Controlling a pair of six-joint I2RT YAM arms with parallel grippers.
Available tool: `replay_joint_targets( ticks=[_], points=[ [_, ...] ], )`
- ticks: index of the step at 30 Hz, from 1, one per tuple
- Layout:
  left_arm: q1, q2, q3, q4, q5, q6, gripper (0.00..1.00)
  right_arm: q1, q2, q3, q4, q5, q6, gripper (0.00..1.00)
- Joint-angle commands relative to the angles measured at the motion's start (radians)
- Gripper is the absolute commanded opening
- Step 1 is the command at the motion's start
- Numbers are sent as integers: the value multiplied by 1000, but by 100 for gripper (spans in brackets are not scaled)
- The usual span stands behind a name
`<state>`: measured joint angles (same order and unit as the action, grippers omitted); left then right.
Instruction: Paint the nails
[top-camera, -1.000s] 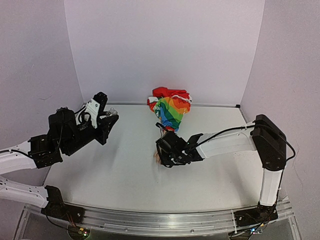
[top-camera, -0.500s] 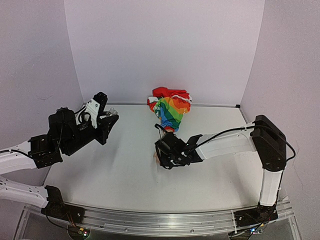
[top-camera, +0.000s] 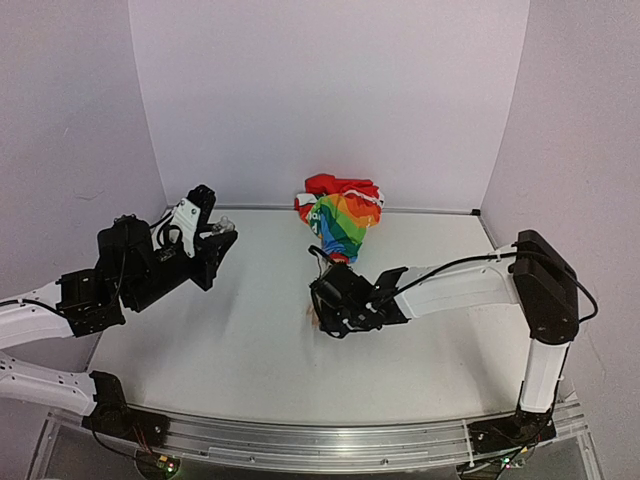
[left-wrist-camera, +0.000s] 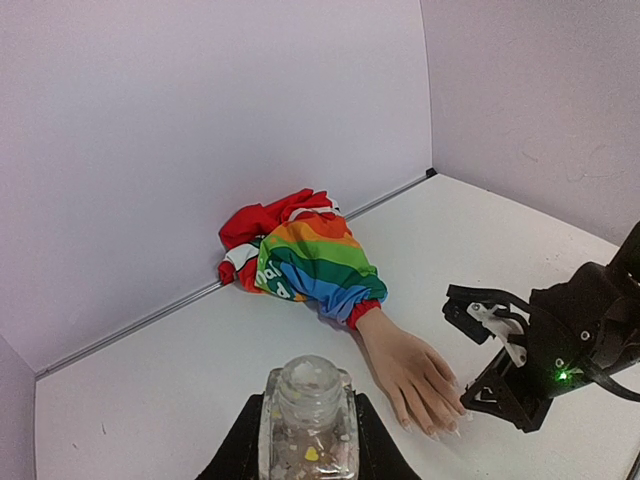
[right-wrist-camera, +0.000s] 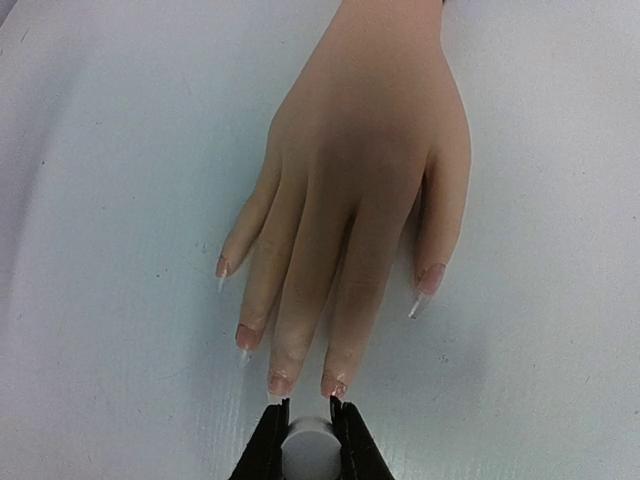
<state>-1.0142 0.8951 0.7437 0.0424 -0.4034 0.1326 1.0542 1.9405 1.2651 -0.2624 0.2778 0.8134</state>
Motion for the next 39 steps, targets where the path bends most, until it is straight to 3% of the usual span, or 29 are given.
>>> replay_joint_targets(
  ticks=[1,39],
  points=[
    [4,-23,26,15,-2,1,0,-20,-29,45,-12,38,-21,0],
    [6,-18,28,19,-2,6,0,-33,48,40,-11,7,-19,0]
  ],
)
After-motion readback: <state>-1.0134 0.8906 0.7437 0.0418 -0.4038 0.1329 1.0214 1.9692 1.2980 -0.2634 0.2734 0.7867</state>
